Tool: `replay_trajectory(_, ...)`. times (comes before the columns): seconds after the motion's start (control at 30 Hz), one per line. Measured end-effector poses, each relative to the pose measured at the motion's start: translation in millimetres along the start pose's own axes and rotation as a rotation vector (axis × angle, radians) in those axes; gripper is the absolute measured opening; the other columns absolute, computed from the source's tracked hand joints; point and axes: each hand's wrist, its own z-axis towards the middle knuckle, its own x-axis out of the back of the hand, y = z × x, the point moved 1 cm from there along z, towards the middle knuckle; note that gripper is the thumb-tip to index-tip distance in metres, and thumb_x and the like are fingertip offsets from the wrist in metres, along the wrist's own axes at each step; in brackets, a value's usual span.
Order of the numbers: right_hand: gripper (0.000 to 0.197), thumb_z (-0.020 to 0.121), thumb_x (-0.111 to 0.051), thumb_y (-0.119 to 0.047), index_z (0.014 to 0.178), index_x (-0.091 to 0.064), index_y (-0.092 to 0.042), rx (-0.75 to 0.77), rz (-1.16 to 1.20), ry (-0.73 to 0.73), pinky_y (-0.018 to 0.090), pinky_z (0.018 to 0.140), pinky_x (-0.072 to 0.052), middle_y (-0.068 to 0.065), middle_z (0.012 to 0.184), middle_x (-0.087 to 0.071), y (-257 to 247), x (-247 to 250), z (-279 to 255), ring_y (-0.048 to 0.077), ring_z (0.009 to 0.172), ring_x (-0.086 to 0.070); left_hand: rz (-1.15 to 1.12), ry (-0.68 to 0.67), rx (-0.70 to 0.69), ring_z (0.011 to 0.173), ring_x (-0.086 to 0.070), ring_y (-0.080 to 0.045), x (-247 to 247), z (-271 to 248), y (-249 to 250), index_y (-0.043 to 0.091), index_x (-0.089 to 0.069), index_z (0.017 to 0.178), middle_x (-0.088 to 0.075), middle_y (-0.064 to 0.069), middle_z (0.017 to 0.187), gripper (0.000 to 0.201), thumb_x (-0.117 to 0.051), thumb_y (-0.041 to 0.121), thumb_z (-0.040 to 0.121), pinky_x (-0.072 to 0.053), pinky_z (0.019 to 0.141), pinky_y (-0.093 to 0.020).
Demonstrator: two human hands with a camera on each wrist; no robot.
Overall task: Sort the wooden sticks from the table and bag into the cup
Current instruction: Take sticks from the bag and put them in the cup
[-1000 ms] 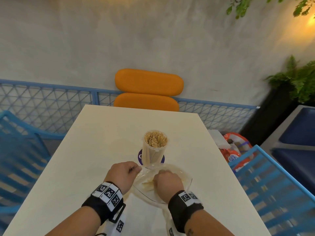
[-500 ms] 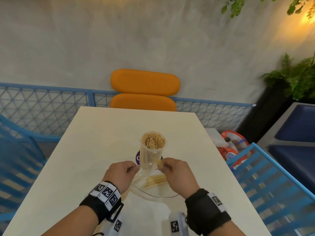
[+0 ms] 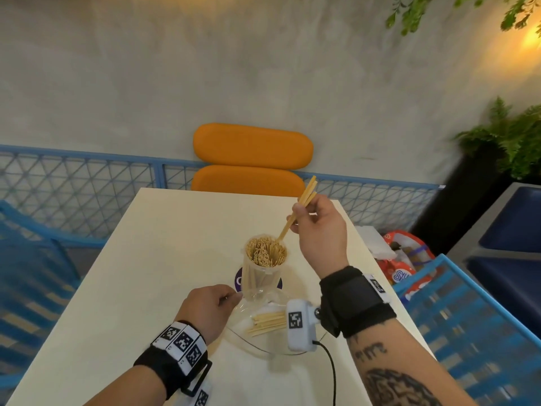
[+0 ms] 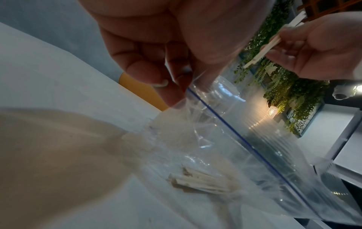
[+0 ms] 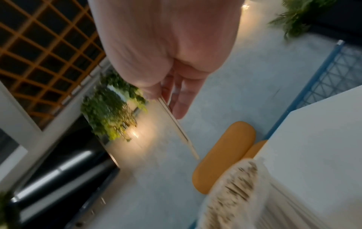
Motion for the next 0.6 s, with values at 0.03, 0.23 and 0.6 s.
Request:
replay_trajectory(0.03,0.011,0.099,-0.061,-0.024,0.088,-0.059,-0.023,0.009,-0.035,-0.001,0.032,0.072,-0.06,-0.004,0.082,-0.071,5,-6,1,0.008,0.074,-0.071,-0.002,-0.003,0.003,0.074,-0.062,-0.006,0,0,0,0.031,-0.071,0.085,-0.068,0.009,0.073,0.025,-0.055,0.047,0.097,-0.049,0.07,-0.022)
replay_trajectory(0.23,0.018,0.098,-0.06,-0.029,0.087,-0.058,-0.015,-0.057,-0.247,-0.078,0.032,0.071,-0.052,-0.002,0.083,-0.066,46,-35,-5,0.019,0.077,-0.064,-0.007,0.002,0.004,0.071,-0.061,-0.005,-1,1,-2,0.036,-0.062,0.074,-0.066,0.009,0.07,0.027,-0.054,0.049,0.096,-0.042,0.063,-0.02)
replay_trajectory(0.6,0.03,0.089,-0.069,-0.036,0.113,-0.068,-0.018,-0.134,-0.511,-0.21,0.031,0.093,-0.036,-0.001,0.126,-0.052,82,-35,-13,0.024,0.121,-0.037,-0.033,-0.015,0.024,0.072,-0.061,-0.006,-3,4,-3,0.037,-0.064,0.075,-0.066,0.009,0.07,0.027,-0.054,0.05,0.096,-0.045,0.067,-0.022)
